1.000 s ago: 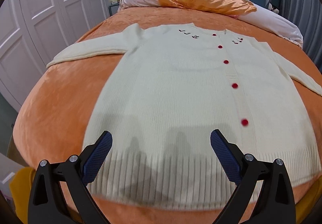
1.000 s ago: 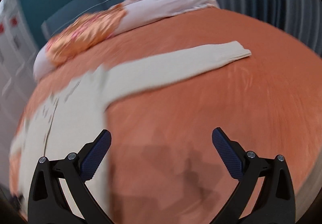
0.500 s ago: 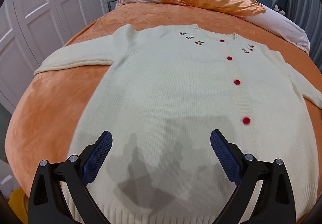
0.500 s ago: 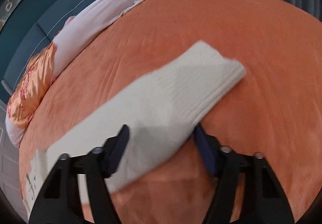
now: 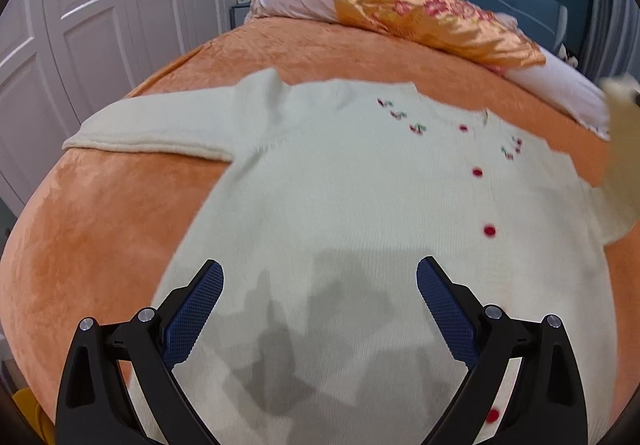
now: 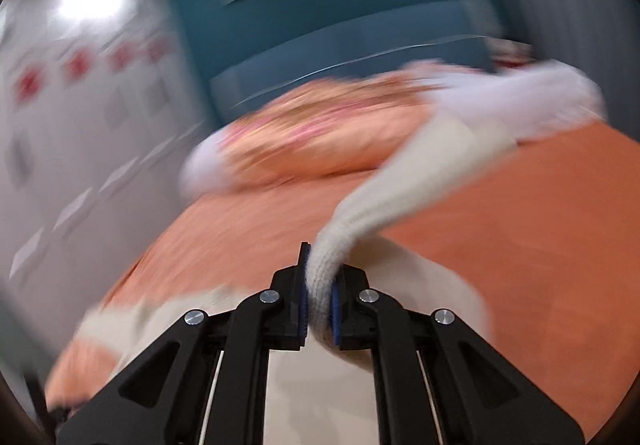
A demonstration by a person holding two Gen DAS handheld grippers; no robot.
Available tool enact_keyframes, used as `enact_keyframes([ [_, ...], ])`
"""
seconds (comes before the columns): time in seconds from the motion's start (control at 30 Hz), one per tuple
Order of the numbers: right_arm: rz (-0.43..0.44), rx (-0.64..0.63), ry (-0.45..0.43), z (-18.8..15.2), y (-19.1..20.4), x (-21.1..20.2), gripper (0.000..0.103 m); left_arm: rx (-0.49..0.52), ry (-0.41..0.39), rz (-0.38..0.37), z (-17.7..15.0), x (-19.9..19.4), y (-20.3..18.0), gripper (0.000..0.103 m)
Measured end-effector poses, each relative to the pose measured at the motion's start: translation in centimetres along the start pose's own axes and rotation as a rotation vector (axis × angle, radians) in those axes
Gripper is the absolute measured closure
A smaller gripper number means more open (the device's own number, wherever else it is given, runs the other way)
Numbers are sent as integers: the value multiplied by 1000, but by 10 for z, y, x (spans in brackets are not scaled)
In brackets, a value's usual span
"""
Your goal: Fold small clothes
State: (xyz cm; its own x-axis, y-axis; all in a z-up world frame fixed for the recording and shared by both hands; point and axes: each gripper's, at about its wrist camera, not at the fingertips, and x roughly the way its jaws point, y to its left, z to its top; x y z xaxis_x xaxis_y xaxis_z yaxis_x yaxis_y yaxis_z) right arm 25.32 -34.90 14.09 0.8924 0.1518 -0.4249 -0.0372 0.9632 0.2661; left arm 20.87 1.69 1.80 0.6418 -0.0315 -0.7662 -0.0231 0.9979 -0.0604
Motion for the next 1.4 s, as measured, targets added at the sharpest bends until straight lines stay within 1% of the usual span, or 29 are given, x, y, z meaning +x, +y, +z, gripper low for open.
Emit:
enact_keyframes([
  [0.03,43,-72,50,-12,39,20,95,-16,-3,-13,3,0,2,8],
  [0.1,96,-169,170,-47,98,61,91,-43,0,-43,8,0,6,8],
  [0.17,122,-222,314,-90,138,100,80,-72,20,-85,14,5,11,8],
  [0.2,115,-255,377,-115,155,113,73,-85,35,-108,16,9,12,8],
  [0.27,114,-276,415,-144,166,115,73,-115,72,-164,23,19,17,8],
  [0.3,125,-257,420,-147,162,114,73,-124,82,-185,26,23,18,8],
  [0.37,134,-179,398,-147,147,89,66,-156,99,-230,34,37,21,8],
  [0.43,121,-108,365,-141,122,70,52,-199,121,-271,42,57,24,8],
  [0.47,93,-59,342,-137,104,54,49,-223,133,-288,46,68,26,8],
  [0.53,48,21,326,-135,72,38,48,-289,180,-314,55,94,28,8],
  [0.57,25,72,322,-134,55,31,48,-333,200,-344,58,104,29,8],
  [0.63,-25,192,308,-134,16,13,48,-401,186,-347,66,117,29,8],
  [0.67,-37,231,302,-135,2,8,48,-403,173,-359,71,120,26,8],
  [0.73,-67,320,287,-141,-24,0,46,-386,179,-380,80,126,17,9],
  [0.77,-72,353,282,-142,-33,2,46,-378,177,-382,84,127,13,13],
  [0.8,-75,394,269,-142,-43,0,46,-367,176,-387,87,129,9,21],
  [0.83,-73,414,263,-146,-50,0,46,-347,188,-400,91,133,3,27],
  [0.87,-68,451,254,-147,-58,1,46,-333,201,-404,94,137,-2,42],
  [0.93,-53,501,242,-152,-67,3,46,-294,197,-359,100,139,-8,56],
  [0.97,-44,522,235,-152,-69,5,47,-273,187,-348,103,138,-10,78],
  [1.0,-43,537,228,-152,-72,8,50,-253,179,-339,108,139,-12,92],
  [1.07,-55,540,224,-148,-80,8,60,-253,140,-364,118,132,-9,94],
  [1.1,-60,531,221,-143,-79,11,78,-255,111,-372,122,125,-7,94],
  [1.13,-58,525,214,-142,-76,11,90,-254,67,-371,129,115,-3,94],
  [1.2,-18,513,162,-134,-68,9,90,-262,1,-385,136,98,3,95],
  [1.23,-10,486,139,-129,-62,5,91,-263,-37,-377,137,88,7,95],
  [1.27,-8,443,129,-126,-54,4,91,-258,-57,-361,137,85,10,95],
  [1.3,-18,415,144,-127,-51,7,91,-246,-63,-335,135,87,12,95],
  [1.4,-112,374,296,-151,-55,36,91,-205,61,-240,113,130,10,95],
])
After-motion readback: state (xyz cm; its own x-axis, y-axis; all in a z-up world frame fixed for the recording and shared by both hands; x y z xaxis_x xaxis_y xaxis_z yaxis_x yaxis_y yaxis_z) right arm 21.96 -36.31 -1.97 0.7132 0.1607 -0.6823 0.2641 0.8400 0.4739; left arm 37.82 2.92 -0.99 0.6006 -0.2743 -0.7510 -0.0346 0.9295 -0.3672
